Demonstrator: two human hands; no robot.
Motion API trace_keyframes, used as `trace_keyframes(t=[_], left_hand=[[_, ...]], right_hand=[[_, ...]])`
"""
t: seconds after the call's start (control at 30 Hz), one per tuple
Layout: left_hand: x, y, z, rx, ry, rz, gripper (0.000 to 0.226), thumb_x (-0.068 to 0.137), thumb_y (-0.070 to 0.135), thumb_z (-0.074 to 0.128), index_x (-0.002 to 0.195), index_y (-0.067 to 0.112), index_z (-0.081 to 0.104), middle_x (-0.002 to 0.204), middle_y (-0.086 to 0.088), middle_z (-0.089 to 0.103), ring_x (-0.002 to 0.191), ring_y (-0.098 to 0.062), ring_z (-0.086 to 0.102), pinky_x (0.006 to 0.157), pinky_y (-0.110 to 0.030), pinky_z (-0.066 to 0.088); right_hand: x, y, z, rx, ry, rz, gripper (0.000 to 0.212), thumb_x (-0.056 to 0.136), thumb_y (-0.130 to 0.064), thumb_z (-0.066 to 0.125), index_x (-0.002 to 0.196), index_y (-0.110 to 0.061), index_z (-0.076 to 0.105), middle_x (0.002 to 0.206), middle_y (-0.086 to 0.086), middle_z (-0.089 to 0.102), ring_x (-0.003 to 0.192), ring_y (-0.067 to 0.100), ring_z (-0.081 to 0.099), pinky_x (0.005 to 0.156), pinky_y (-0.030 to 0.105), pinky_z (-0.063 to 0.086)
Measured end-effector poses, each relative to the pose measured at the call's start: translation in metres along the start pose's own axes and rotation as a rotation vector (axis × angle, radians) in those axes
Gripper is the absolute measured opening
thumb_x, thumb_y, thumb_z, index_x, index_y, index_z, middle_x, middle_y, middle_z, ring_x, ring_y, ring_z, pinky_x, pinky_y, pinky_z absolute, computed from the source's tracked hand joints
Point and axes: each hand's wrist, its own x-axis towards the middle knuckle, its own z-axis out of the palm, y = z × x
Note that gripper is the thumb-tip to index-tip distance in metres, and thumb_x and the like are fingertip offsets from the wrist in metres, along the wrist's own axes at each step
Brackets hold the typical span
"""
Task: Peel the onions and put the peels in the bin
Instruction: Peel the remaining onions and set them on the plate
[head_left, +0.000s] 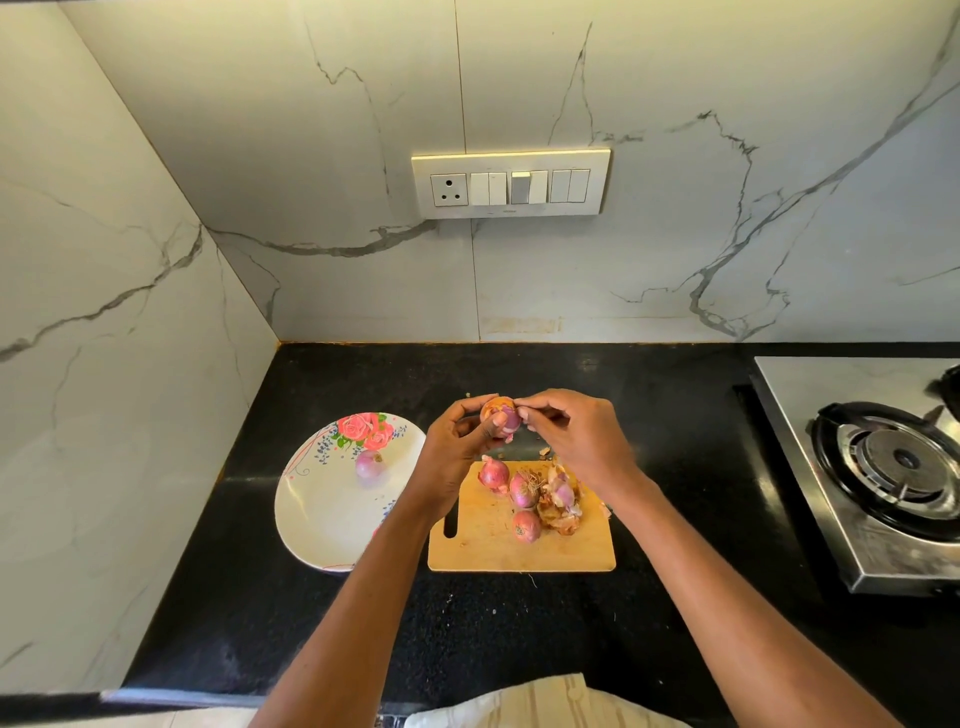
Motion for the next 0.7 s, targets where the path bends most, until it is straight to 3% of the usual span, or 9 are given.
trace_keyframes(t=[0.33,0.43,0.57,0.7], left_hand=[[-0.0035,-0.0036,0.0026,-0.003,-0.004,-0.030,0.041,0.089,0.032,0.070,0.128,0.020,0.062,0.119,0.002,0.073,0.113,-0.018,0.069,0.098,-0.033,0.056],[-0.0053,-0.0021,0.0030,-0.073,-0.007,-0.043,0.043,0.086,0.031,0.070,0.127,0.021,0.063,0.122,-0.001,0.072,0.115,-0.019,0.068,0.099,-0.034,0.055],[-0.0039,0.0014,0.0041,-0.111,-0.009,-0.031,0.032,0.094,0.020,0.066,0.126,0.022,0.062,0.122,-0.002,0.071,0.115,-0.018,0.068,0.092,-0.027,0.056],[-0.0028,0.0039,-0.0009,-0.118,0.012,-0.015,0.040,0.088,0.023,0.070,0.127,0.021,0.063,0.123,-0.002,0.071,0.116,-0.020,0.067,0.089,-0.026,0.056]], right_hand=[[-0.0012,-0.0018,0.0071,-0.018,0.057,0.034,0.015,0.089,-0.011,0.077,0.104,-0.013,0.076,0.094,-0.006,0.073,0.083,-0.007,0.066,0.076,0.006,0.051],[-0.0025,-0.0019,0.0093,0.056,0.066,0.130,0.012,0.091,-0.013,0.074,0.103,-0.016,0.076,0.092,-0.013,0.073,0.087,-0.002,0.068,0.076,0.009,0.053],[-0.0032,-0.0028,0.0063,0.287,0.041,0.290,0.015,0.097,-0.020,0.067,0.111,-0.018,0.074,0.096,-0.008,0.076,0.085,0.006,0.074,0.080,0.021,0.060],[-0.0005,-0.0078,0.0083,0.314,-0.024,0.281,0.022,0.092,-0.027,0.073,0.112,-0.018,0.075,0.101,-0.008,0.076,0.088,0.006,0.074,0.080,0.021,0.059]])
